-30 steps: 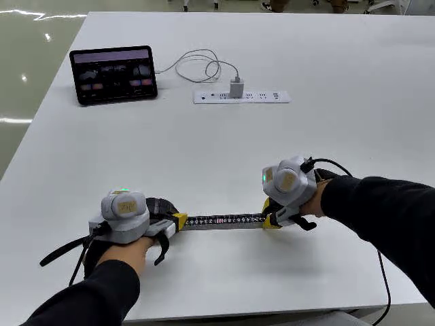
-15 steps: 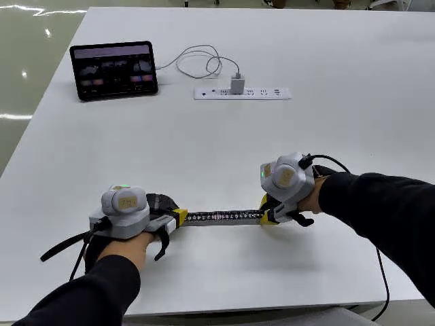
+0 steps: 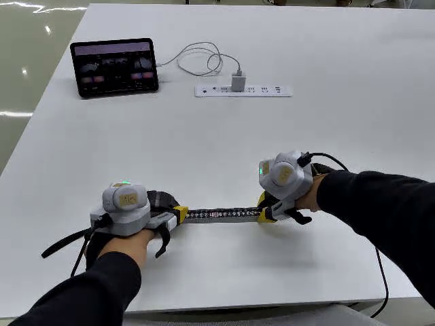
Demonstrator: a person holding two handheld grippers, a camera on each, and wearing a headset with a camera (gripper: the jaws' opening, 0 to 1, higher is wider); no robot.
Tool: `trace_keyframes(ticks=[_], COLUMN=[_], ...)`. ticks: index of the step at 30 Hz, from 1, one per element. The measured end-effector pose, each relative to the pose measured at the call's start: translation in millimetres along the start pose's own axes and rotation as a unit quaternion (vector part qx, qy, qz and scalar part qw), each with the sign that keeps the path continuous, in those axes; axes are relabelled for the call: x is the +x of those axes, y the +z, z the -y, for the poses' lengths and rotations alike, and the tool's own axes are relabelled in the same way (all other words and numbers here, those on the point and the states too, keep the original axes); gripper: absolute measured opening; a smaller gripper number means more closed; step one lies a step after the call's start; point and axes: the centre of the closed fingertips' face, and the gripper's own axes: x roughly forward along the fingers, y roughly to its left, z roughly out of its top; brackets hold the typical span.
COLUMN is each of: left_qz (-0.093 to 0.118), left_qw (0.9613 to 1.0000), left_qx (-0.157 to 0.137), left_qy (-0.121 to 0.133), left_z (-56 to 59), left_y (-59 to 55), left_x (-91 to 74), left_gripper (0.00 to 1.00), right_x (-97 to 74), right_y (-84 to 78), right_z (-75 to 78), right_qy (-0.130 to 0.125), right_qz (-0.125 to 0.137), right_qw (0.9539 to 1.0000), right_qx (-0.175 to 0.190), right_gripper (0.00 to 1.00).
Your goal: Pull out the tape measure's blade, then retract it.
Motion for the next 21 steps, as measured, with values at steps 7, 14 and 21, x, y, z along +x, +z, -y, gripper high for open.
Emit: trace_keyframes(ticks=[7,14,21], left_qz=[0.0,0.0,0.0], left_qw=[1.0,1.0,1.0], left_qx=[0.0,0.0,-0.001], left_qy=[0.0,-0.001,-0.001], left_z=[-0.2,-0.3,0.0], left_y=[0.1,0.0,-0.3], left_x=[0.5,0.6,0.3], left_gripper=[0.65,0.65,0.65], right_x=[1.7,3.6,4.7], right_y=[3.1,6.2,8.9], right_z=[-0.3,-0.7,-1.1], right_qy=[0.001,0.001,0.001], right_qz=[0.002,0.005,0.007], right_qw=[1.0,1.0,1.0], right_qx=[-0.004,-0.005,-0.004], right_gripper=[0.11,0.11,0.11])
